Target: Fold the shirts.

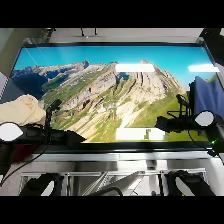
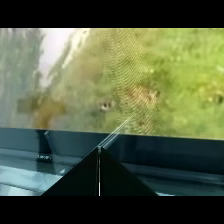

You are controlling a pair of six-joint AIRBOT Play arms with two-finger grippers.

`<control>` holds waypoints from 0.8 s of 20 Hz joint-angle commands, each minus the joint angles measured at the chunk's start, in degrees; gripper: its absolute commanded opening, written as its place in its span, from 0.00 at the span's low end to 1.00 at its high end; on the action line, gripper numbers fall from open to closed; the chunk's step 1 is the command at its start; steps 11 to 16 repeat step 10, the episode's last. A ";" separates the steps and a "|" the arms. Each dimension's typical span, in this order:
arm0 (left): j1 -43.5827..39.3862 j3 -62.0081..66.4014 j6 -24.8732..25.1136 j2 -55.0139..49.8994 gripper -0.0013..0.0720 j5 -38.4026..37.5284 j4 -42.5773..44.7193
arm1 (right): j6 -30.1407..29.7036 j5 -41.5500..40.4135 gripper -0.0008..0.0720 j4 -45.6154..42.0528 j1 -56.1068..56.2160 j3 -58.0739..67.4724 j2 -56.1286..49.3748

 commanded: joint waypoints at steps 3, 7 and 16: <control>-0.28 -4.92 -0.28 5.25 0.05 3.58 -0.02 | -0.35 0.52 0.04 0.74 0.68 -1.22 0.72; -0.28 -5.05 -0.96 5.44 0.05 3.93 -0.13 | -0.35 0.52 0.03 0.74 0.68 -1.22 0.72; -0.28 -5.05 -1.16 5.44 0.05 3.93 -0.11 | -0.35 0.52 0.04 0.74 0.68 -1.22 0.72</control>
